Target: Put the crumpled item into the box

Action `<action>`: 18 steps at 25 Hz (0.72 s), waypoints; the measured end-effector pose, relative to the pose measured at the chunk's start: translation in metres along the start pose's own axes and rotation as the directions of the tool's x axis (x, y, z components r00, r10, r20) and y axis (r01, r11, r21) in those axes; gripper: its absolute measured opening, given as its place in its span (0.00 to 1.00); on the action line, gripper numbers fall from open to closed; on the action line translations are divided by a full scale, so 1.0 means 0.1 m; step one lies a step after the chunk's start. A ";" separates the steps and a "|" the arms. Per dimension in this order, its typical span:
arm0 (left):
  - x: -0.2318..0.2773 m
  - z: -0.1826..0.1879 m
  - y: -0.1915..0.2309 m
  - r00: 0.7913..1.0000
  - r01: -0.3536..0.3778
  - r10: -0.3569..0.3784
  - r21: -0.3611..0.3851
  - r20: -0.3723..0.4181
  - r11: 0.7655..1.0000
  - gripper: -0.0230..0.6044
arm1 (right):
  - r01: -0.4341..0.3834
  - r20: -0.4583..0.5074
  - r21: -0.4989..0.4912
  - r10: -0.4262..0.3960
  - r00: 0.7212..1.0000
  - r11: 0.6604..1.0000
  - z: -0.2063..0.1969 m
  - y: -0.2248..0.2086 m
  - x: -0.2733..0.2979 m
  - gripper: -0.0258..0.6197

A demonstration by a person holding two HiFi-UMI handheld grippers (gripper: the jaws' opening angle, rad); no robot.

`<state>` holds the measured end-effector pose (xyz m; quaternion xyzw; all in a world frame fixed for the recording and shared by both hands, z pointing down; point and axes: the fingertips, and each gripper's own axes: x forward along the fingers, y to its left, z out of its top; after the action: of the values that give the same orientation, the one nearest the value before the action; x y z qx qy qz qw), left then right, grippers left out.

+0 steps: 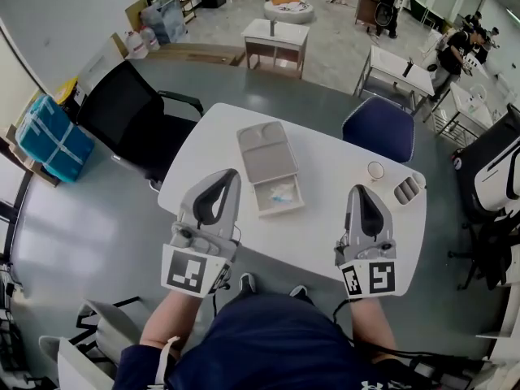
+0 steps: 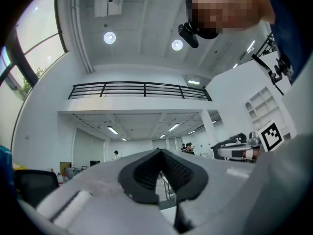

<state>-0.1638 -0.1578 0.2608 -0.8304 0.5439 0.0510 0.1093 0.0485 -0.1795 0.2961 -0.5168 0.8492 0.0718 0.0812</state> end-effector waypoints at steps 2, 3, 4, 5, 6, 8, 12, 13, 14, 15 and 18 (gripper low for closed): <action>-0.02 -0.02 0.04 1.000 -0.013 0.013 -0.008 -0.008 1.000 0.04 | -0.016 0.005 -0.007 0.016 1.000 1.000 0.00 0.03 -0.01 0.04; -0.03 -0.03 0.06 1.000 -0.019 0.019 -0.010 -0.011 1.000 0.04 | -0.023 0.006 -0.012 0.023 1.000 1.000 0.01 0.04 -0.02 0.04; -0.02 -0.03 0.07 1.000 -0.024 0.023 -0.010 -0.012 1.000 0.04 | -0.028 0.006 -0.016 0.028 1.000 0.999 0.01 0.03 -0.02 0.04; -0.01 -0.03 0.08 1.000 -0.027 0.027 -0.010 -0.012 1.000 0.04 | -0.030 0.006 -0.019 0.030 1.000 0.999 0.01 0.02 -0.03 0.04; 0.00 -0.02 0.08 1.000 -0.029 0.029 -0.011 -0.011 1.000 0.04 | -0.029 0.007 -0.021 0.029 1.000 0.999 0.02 0.01 -0.04 0.04; 0.02 -0.02 0.08 0.999 -0.031 0.031 -0.013 -0.009 0.999 0.04 | -0.025 0.008 -0.024 0.025 1.000 0.999 0.03 -0.02 -0.05 0.04; 0.06 -0.04 0.06 1.000 -0.028 0.028 -0.011 -0.009 1.000 0.04 | -0.017 0.005 -0.029 0.018 1.000 0.999 0.02 -0.07 -0.08 0.04; 0.07 -0.05 0.05 1.000 -0.026 0.026 -0.012 -0.008 1.000 0.04 | -0.015 0.005 -0.028 0.016 1.000 0.999 0.02 -0.08 -0.09 0.04; 0.07 -0.06 0.05 1.000 -0.025 0.025 -0.013 -0.007 1.000 0.04 | -0.014 0.006 -0.028 0.014 1.000 1.000 0.02 -0.09 -0.10 0.04; 0.08 -0.07 0.05 1.000 -0.023 0.023 -0.013 -0.007 1.000 0.04 | -0.013 0.006 -0.028 0.013 1.000 1.000 0.02 -0.10 -0.11 0.04; 0.10 -0.09 0.05 1.000 -0.021 0.020 -0.014 -0.010 1.000 0.04 | -0.011 0.006 -0.031 0.011 1.000 0.999 0.02 -0.11 -0.11 0.04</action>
<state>-0.1642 -0.1711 0.2667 -0.8258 0.5526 0.0520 0.1005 0.0639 -0.1744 0.2960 -0.5129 0.8507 0.0870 0.0752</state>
